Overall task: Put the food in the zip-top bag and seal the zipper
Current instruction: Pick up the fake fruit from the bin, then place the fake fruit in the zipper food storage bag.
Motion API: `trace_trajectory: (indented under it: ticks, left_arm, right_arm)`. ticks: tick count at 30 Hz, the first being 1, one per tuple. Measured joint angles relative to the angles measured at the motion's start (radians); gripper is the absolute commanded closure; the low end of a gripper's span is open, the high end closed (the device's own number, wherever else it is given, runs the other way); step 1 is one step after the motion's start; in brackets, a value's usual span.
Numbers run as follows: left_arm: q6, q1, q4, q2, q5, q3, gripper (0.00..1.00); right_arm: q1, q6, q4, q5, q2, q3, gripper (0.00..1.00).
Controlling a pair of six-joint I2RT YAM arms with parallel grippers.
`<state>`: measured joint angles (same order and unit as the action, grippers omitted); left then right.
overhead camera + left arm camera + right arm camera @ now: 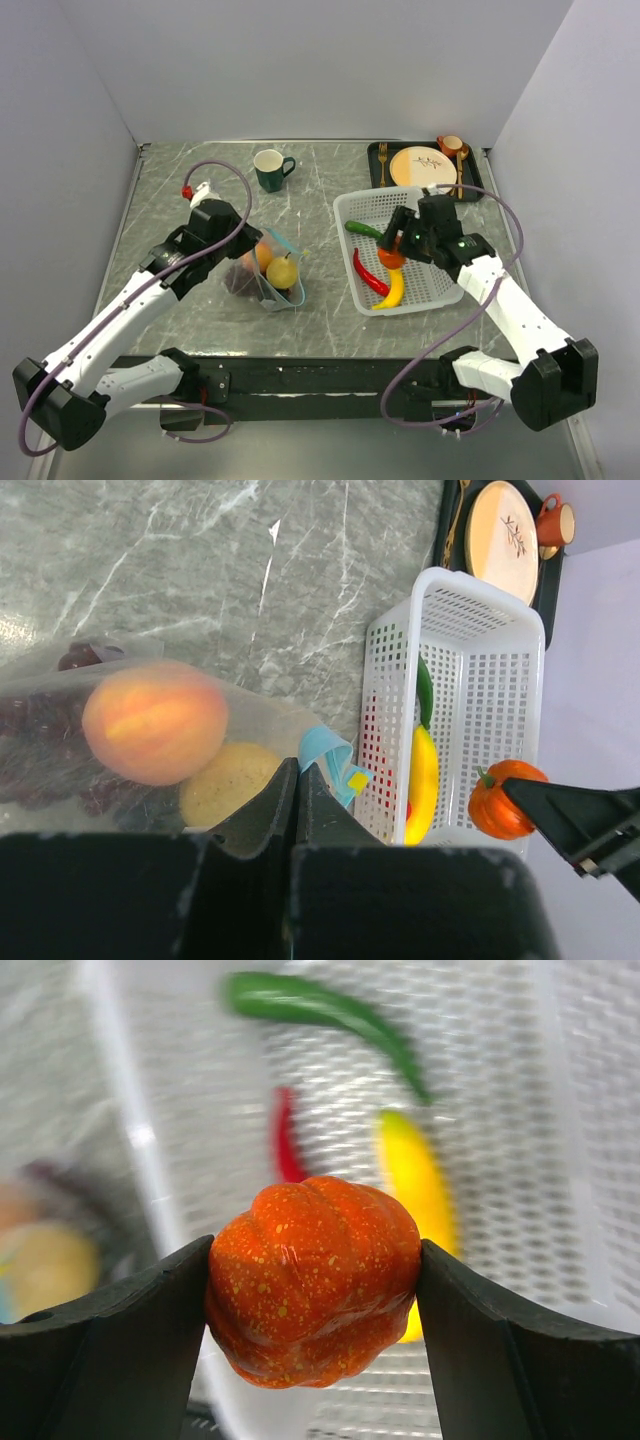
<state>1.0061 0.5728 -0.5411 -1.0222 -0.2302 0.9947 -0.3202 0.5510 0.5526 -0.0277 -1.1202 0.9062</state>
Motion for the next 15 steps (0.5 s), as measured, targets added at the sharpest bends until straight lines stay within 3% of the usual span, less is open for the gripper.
trace_trajectory:
  ticks: [8,15]
  left_arm:
    - [0.000,0.000,0.016,-0.026,0.039,0.001,0.98]
    - [0.000,0.000,0.021,-0.048,0.058,0.024,0.97]
  right_arm:
    - [-0.254,0.014,-0.094,-0.134,-0.063,0.161,0.65]
    - [-0.428,0.027,-0.150,-0.187,-0.221,0.282,0.65]
